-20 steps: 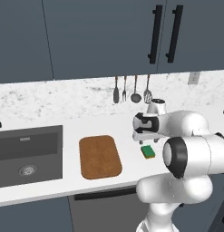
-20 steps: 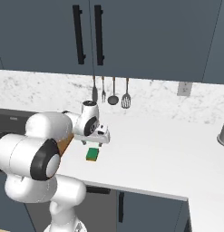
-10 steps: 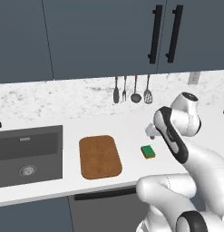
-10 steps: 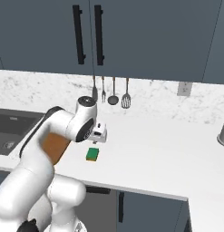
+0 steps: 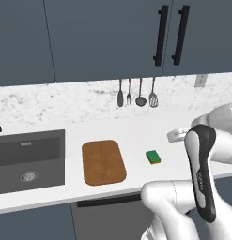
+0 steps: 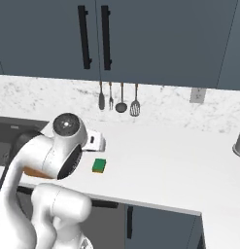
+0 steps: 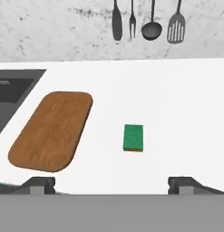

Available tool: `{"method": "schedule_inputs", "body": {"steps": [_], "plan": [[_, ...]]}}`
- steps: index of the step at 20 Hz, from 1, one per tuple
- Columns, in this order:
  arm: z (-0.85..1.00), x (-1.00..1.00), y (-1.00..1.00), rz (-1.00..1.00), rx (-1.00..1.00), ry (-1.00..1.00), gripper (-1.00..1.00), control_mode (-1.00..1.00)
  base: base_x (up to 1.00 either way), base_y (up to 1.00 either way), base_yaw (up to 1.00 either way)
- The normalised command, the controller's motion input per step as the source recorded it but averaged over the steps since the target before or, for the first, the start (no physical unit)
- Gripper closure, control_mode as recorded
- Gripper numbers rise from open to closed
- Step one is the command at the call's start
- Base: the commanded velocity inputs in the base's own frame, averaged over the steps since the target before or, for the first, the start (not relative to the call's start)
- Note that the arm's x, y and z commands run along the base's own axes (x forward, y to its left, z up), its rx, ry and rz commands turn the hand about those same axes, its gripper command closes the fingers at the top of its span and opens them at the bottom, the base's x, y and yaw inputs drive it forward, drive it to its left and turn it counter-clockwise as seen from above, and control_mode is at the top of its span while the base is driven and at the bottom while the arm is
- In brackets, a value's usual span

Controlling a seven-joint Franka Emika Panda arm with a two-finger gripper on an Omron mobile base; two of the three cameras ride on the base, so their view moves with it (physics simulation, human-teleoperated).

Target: Pick up the sponge from the counter and clean the cutting board by briefly scrubbing or pressing down on the cutting board. Once finished, release the sponge.

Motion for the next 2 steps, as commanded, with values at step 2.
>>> {"method": "schedule_inputs", "body": {"steps": [2], "plan": [[0.76,-0.89,0.00,0.00,0.00,-0.38,-1.00,-1.00,0.00,0.00,0.00]]}}
